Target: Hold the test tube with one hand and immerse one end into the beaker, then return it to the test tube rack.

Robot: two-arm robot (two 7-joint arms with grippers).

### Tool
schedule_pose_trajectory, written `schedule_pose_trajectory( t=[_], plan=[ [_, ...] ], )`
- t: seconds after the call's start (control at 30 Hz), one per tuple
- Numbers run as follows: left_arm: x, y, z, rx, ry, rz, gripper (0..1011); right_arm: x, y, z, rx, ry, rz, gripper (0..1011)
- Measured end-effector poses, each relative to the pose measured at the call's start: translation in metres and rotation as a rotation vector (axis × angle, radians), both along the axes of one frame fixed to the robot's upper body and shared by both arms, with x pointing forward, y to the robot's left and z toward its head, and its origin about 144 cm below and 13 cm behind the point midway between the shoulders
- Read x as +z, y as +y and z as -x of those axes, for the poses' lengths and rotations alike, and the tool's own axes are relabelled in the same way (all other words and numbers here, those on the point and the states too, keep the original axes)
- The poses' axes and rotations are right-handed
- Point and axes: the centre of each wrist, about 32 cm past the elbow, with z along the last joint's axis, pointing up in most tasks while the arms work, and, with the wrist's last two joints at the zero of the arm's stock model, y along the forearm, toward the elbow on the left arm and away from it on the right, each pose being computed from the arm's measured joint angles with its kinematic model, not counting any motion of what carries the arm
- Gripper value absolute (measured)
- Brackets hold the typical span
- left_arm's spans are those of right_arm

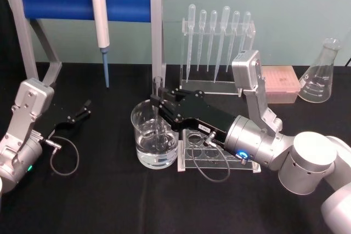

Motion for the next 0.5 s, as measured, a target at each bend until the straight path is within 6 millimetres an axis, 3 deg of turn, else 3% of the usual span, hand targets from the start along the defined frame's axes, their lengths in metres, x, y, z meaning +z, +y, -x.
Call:
schedule_pose_trajectory(
  t=[0.5],
  plan=[
    [0.0000,0.0000,0.0000,0.000,0.000,0.000,1000,0.0000,0.0000,0.0000,0.000,0.000,0.000,223]
  ],
)
